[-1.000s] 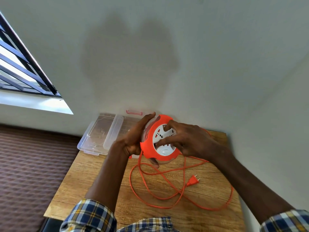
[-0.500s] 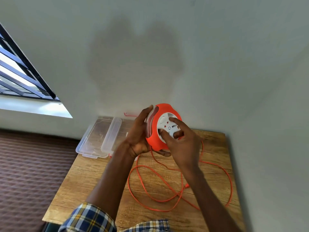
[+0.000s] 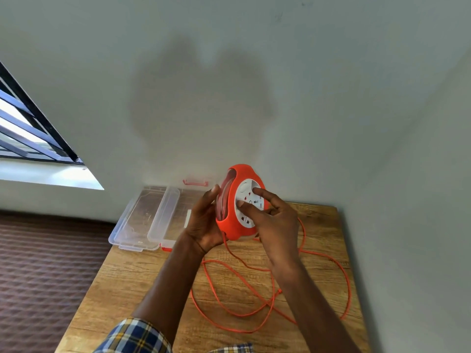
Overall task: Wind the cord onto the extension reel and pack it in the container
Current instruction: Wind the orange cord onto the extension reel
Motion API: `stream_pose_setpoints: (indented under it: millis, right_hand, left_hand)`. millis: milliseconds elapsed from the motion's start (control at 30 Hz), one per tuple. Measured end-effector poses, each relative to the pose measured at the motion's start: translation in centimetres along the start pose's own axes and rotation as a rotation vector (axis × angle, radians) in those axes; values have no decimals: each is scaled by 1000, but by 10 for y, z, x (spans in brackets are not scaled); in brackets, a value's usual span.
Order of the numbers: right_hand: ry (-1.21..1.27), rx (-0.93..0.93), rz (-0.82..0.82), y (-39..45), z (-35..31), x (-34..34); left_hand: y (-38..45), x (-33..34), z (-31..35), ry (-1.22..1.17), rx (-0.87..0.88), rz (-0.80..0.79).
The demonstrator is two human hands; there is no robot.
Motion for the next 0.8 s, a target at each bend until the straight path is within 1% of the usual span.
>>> stream_pose_setpoints:
  millis: [33,67,133,167,233,300,367,433,533,667,733,800]
  right_hand:
    - [-103,-54,-17,-2,-3,1]
    - [-260,-152,-47,-2,-5,0]
    - [-579,-355,-138,0,-11,-4]
    - [-676,-409,-185,3,-15,-8]
    - [-760,-471,-274,13,-22,-17]
    - [-752,-496,-414,20,-24,-23]
    - [-691,-458,-577,21,-24,-24]
    - [-760,-417,-650,19,-24,-22]
    - [-904,-411,-625,18,-20,-19]
    - [-944,-469,-550,13,-14,-17]
    - [-902,-480,-452,9,-11,-17]
    - [-812,-463,-291,4,-7,-14]
  left_hand:
    - [-1,-1,1,2,1,16]
    - [0,-1,3,13,4,26]
    - [-1,2,10,64,3,47]
    - [0,2,12,80,-10,53]
    - [0,-5,14,59,-80,48]
    - [-1,-11,15,10,-141,25]
    - [-2,-18,13,-7,-196,21]
    - [-3,-22,11,19,-236,26]
    - [-4,-23,11,61,-263,29]
    - [-5,-23,9,91,-242,93]
    - [-5,-22,9,109,-227,135]
    - [-5,-19,8,122,-216,162]
Point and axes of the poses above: each hand's wrist, its own y-axis towards the middle knuckle, its own x-axis out of the palm, z = x × y, the point moved 1 cm from there along y, towards the middle knuckle, and after that the axes turned 13 degrees about y, right-handed, at the moved point
